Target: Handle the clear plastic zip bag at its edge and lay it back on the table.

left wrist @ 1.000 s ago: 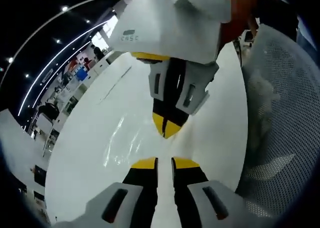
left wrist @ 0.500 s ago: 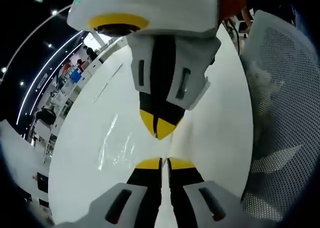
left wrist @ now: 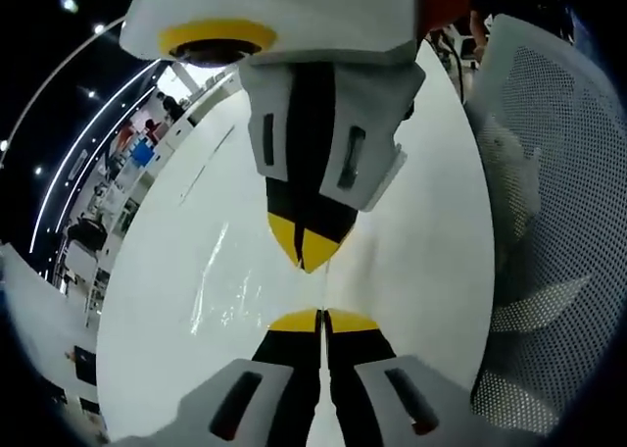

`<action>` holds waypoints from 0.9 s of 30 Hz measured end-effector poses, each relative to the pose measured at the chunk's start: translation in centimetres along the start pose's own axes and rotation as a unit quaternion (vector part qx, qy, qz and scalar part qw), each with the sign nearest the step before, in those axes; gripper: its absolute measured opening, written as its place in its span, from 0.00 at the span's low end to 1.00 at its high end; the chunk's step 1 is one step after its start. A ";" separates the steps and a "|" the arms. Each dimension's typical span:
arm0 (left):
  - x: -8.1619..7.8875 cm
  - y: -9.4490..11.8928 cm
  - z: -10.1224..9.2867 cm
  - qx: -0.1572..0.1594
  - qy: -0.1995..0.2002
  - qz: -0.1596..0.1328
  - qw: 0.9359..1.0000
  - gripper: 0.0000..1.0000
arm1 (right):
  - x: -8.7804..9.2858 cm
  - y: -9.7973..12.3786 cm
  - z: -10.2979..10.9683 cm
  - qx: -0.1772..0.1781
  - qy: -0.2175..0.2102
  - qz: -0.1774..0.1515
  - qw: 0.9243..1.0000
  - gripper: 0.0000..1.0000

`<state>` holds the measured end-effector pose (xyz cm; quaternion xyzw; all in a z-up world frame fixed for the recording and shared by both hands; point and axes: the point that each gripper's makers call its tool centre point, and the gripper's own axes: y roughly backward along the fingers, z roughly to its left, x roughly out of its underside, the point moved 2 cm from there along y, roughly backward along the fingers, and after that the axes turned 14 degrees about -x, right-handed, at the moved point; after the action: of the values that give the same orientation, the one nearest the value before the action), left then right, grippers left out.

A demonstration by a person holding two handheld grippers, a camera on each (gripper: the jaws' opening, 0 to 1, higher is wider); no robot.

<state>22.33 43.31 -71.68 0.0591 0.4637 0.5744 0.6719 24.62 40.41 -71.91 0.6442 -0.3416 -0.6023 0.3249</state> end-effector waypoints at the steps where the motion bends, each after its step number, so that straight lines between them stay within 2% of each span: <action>1: 0.1 -0.1 -0.1 0.001 -0.001 0.000 1.000 0.00 | 0.0 0.1 -0.1 0.001 -0.005 -0.002 1.000 0.00; 10: -0.1 0.2 -0.7 0.010 -0.009 0.003 1.000 0.00 | -0.5 1.0 -1.4 0.024 -0.040 -0.021 0.999 0.00; 23: 0.2 0.2 -1.6 0.023 -0.013 0.005 1.000 0.00 | -1.5 1.6 -3.4 0.053 -0.054 -0.042 0.996 0.00; 27: 0.2 0.2 -1.8 0.026 -0.013 0.006 1.000 0.00 | -1.7 1.8 -4.5 0.063 -0.051 -0.044 0.996 0.00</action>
<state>20.95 42.75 -72.72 0.0865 0.4695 0.5653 0.6727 28.97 40.83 -69.18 0.6461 -0.3661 -0.6257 0.2388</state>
